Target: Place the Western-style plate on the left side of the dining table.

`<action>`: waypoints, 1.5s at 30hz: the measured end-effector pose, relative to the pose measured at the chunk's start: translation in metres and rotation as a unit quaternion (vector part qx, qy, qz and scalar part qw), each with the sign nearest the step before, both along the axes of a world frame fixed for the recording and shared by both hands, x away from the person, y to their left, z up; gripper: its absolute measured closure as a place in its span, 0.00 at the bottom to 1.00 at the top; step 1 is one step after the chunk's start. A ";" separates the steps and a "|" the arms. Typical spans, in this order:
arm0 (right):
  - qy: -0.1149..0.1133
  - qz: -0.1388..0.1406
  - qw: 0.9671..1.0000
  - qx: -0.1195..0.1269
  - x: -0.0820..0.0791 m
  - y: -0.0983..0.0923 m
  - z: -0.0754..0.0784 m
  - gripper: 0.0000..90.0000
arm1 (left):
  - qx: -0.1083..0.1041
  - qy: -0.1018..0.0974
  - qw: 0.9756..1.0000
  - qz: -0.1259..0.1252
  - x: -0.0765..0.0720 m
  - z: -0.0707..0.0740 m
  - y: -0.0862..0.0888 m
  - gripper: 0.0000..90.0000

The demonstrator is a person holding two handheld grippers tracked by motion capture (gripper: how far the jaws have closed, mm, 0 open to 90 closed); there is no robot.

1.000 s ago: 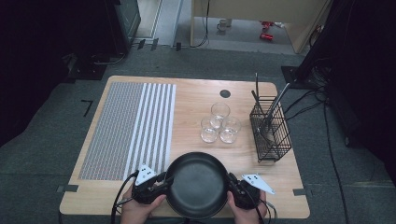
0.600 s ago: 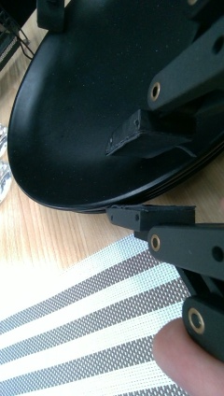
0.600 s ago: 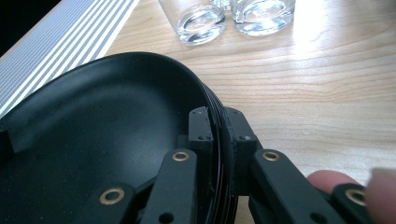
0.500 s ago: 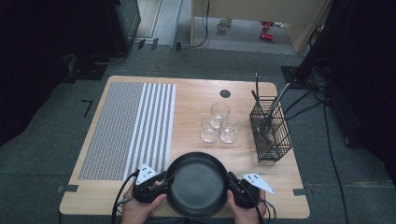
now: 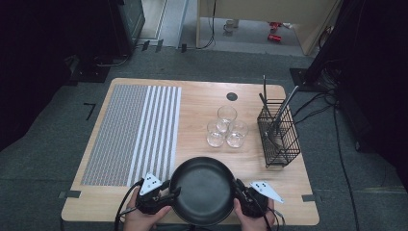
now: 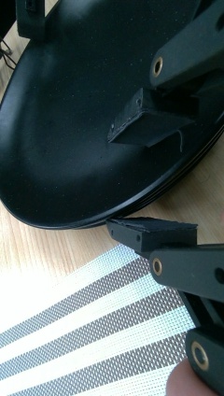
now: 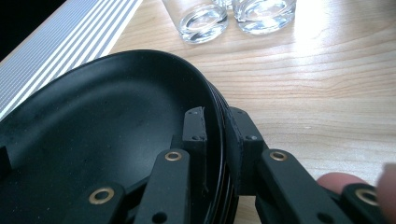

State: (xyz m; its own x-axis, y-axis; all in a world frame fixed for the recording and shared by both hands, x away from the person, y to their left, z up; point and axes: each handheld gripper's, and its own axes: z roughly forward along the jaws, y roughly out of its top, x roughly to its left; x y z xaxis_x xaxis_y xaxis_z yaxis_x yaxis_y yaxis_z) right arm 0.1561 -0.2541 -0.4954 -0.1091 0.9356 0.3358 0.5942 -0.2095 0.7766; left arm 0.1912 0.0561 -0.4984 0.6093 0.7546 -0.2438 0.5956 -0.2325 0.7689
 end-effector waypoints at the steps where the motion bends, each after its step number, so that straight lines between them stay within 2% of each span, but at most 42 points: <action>1: -0.001 -0.001 1.000 0.000 0.000 0.000 0.000 0.89 | -0.001 0.000 1.000 0.000 0.000 0.000 0.000 0.59; 5: -0.003 -0.005 1.000 0.008 -0.001 -0.001 -0.001 0.90 | -0.002 -0.001 1.000 0.001 0.001 0.000 0.001 0.61; 11: -0.005 -0.012 0.999 0.029 0.000 -0.002 -0.003 0.91 | -0.009 -0.008 1.000 0.021 -0.001 0.000 0.000 0.67; 23: -0.007 -0.028 0.999 0.025 -0.002 0.003 -0.004 0.91 | -0.022 0.000 0.999 0.029 0.001 0.000 0.002 0.71; 45: -0.006 -0.032 0.999 0.025 0.001 0.008 -0.005 0.92 | -0.033 0.007 0.998 0.044 0.002 0.002 0.005 0.73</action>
